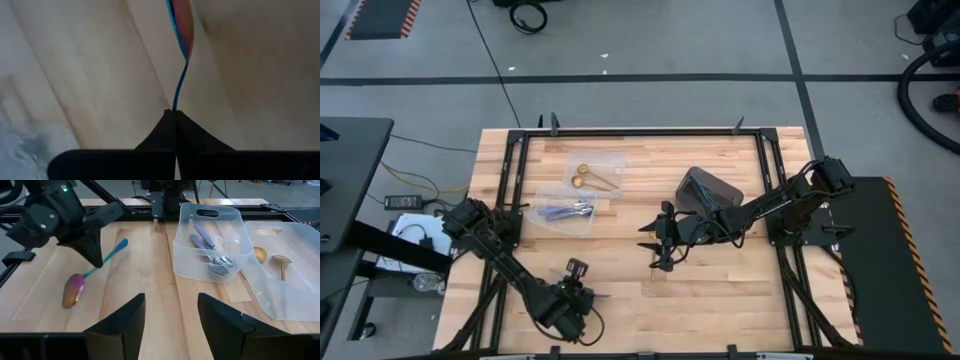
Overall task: Sort silverware by color (type)
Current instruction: Put the purple spoon into the black bin
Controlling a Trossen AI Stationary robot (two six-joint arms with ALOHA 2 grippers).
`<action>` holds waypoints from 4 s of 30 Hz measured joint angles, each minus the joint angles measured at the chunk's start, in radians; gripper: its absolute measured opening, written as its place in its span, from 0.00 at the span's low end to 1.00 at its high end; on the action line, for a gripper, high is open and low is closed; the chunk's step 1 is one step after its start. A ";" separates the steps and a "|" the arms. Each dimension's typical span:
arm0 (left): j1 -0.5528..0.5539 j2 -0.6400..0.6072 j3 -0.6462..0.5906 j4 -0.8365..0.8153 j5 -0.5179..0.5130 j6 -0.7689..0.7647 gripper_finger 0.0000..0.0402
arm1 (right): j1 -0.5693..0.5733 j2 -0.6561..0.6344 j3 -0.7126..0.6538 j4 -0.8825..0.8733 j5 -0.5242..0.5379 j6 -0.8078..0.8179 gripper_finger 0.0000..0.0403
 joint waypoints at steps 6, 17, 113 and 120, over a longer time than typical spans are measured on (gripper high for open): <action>0.005 -0.001 0.003 0.002 -0.076 0.024 0.00 | 0.000 0.000 0.000 -0.013 0.000 0.041 0.47; 0.009 -0.003 0.004 0.011 -0.170 0.133 0.00 | -0.009 0.000 0.000 -0.025 0.000 0.087 0.47; 0.325 -0.006 0.005 0.911 -0.520 1.590 0.12 | -0.318 0.001 0.000 0.019 -0.688 0.606 0.03; 0.303 -0.006 0.005 0.909 -0.511 1.377 0.26 | -0.389 0.001 0.000 -0.029 -0.771 0.566 0.03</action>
